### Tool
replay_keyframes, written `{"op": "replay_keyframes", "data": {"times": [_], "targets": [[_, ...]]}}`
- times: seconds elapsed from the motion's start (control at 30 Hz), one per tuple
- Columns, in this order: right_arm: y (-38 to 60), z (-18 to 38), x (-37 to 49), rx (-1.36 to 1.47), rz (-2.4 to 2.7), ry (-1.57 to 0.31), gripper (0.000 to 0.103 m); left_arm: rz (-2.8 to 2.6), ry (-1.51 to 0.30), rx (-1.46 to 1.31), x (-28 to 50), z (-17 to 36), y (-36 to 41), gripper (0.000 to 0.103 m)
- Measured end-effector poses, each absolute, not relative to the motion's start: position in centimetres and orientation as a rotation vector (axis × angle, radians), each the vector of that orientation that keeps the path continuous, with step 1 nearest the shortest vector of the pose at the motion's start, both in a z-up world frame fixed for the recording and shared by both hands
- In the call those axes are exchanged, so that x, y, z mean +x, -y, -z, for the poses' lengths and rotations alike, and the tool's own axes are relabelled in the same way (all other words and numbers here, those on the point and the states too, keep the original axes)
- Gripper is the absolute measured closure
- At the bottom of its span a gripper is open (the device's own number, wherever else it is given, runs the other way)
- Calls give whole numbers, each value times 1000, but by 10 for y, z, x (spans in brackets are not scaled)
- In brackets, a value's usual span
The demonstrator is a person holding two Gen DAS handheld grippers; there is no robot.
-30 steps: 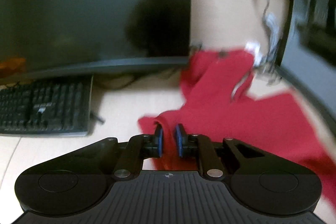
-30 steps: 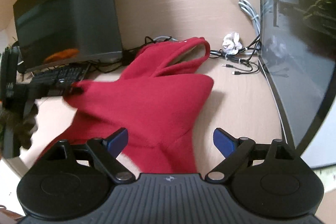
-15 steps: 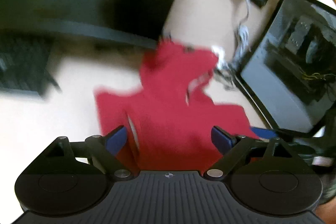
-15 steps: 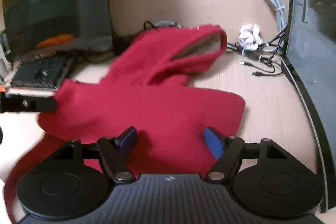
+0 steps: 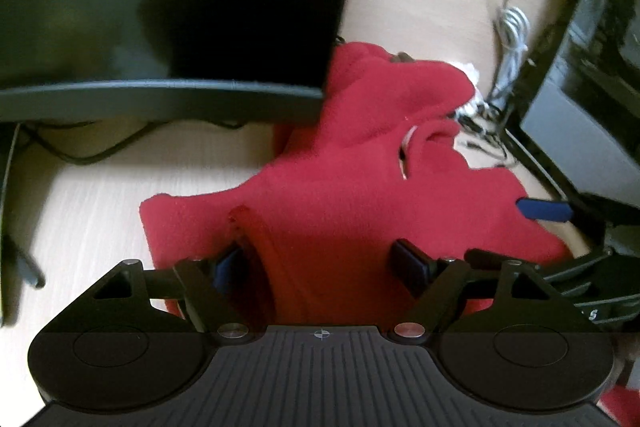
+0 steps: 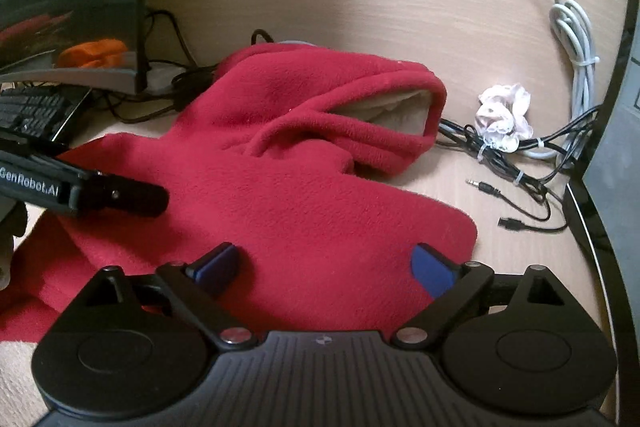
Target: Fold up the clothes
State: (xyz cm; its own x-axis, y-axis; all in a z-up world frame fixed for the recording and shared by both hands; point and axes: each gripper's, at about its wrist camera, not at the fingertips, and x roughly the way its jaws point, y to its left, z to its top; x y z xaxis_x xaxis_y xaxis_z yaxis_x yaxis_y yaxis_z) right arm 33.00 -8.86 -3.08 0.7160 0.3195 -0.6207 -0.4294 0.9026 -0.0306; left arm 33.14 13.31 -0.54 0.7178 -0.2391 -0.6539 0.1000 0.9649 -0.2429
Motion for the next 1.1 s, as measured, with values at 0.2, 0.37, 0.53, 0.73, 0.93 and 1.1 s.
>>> {"op": "replay_keyframes", "data": {"times": [0.2, 0.37, 0.53, 0.73, 0.93, 1.1], "targets": [[133, -23, 229, -209, -450, -555, 12, 227, -725, -193, 249, -38, -150, 9], [166, -39, 112, -424, -457, -578, 11, 319, -719, 0, 135, -68, -143, 5], [174, -30, 19, -522, -565, -692, 11, 421, -808, 240, 32, -57, -108, 4], [169, 1, -1, -578, -455, -765, 12, 373, -941, 314, -10, -19, -99, 4], [156, 15, 8, -653, -278, -626, 16, 170, -939, 376, -5, -5, -109, 3], [162, -47, 8, -660, -119, -322, 10, -3, -731, 484, -3, -53, -130, 2]]}}
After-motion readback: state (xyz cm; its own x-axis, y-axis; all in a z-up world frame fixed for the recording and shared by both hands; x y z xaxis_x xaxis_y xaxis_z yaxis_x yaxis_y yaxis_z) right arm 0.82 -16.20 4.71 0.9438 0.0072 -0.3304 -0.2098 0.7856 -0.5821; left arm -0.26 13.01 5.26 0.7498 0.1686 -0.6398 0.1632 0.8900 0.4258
